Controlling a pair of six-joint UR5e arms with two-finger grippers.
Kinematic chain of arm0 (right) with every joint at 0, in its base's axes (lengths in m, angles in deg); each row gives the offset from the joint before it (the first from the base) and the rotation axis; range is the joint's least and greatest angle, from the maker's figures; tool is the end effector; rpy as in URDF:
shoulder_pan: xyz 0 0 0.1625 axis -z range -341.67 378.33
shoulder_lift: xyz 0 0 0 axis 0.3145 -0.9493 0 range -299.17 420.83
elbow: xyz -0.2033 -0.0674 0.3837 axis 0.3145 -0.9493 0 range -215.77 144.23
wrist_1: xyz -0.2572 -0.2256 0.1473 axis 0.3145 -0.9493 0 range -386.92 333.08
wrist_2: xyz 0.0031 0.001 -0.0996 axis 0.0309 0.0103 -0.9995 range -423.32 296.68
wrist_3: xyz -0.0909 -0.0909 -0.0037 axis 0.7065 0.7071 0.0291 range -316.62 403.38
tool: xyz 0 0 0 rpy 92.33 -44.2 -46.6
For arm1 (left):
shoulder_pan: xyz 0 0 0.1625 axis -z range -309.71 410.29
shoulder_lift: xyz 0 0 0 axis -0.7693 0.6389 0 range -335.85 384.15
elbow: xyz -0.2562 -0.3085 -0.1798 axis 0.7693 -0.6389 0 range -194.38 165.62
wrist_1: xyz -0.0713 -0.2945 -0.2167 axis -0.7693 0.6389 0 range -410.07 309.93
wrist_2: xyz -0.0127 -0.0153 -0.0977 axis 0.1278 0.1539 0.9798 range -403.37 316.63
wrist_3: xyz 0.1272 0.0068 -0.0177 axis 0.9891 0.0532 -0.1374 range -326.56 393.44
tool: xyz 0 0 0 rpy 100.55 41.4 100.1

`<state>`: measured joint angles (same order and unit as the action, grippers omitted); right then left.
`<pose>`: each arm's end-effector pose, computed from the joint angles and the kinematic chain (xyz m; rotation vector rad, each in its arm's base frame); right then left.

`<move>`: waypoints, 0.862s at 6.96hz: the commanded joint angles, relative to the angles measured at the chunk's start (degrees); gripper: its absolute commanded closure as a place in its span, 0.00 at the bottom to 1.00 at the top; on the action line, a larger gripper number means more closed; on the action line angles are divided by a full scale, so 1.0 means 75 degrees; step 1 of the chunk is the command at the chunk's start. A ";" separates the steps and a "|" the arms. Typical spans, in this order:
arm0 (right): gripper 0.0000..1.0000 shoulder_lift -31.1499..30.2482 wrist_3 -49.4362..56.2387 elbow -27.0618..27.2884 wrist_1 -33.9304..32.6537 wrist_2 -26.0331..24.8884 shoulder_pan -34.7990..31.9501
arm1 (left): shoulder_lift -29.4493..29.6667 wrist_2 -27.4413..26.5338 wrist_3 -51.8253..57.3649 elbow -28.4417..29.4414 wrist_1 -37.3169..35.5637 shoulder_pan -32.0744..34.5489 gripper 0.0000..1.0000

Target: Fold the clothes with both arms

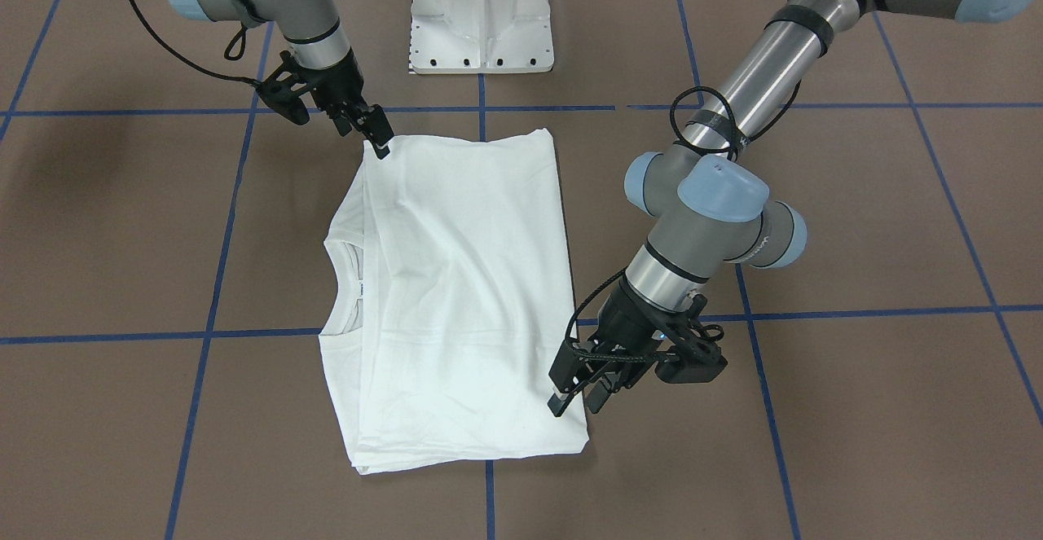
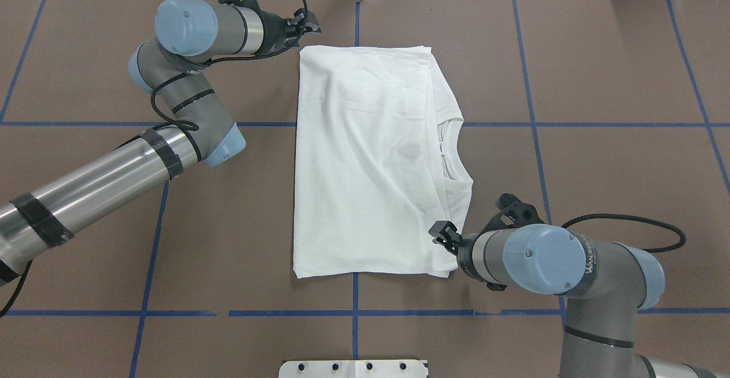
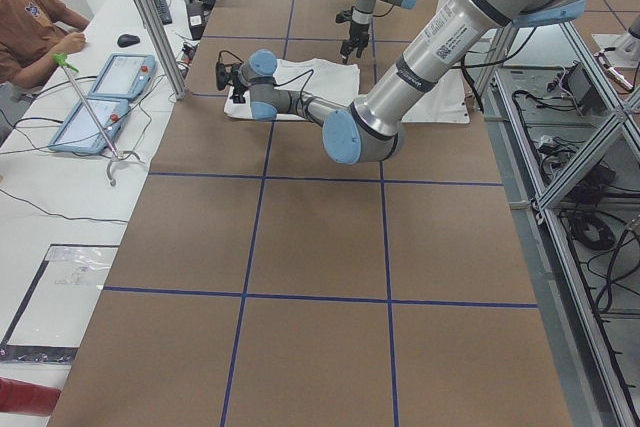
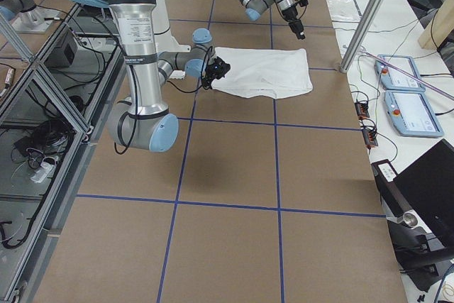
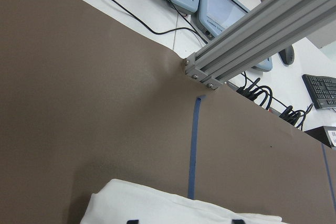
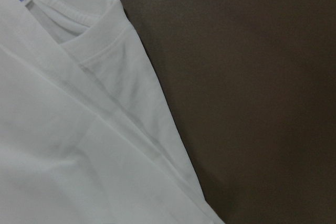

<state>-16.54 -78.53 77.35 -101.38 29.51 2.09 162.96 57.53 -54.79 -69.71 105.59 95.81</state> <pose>-0.4838 -0.2731 0.3906 -0.1721 -0.9040 0.7602 0.4898 -0.6544 0.2912 0.4166 1.3517 -0.5018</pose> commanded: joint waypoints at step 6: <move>0.08 0.0097 -0.2167 -0.0105 -0.0116 -0.0939 0.0466 | -0.0296 0.0001 -0.0013 -0.0355 -0.0012 -0.0010 0.33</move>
<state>-15.84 -94.43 76.99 -102.24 22.69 5.18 161.34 57.49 -54.92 -71.65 105.55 95.73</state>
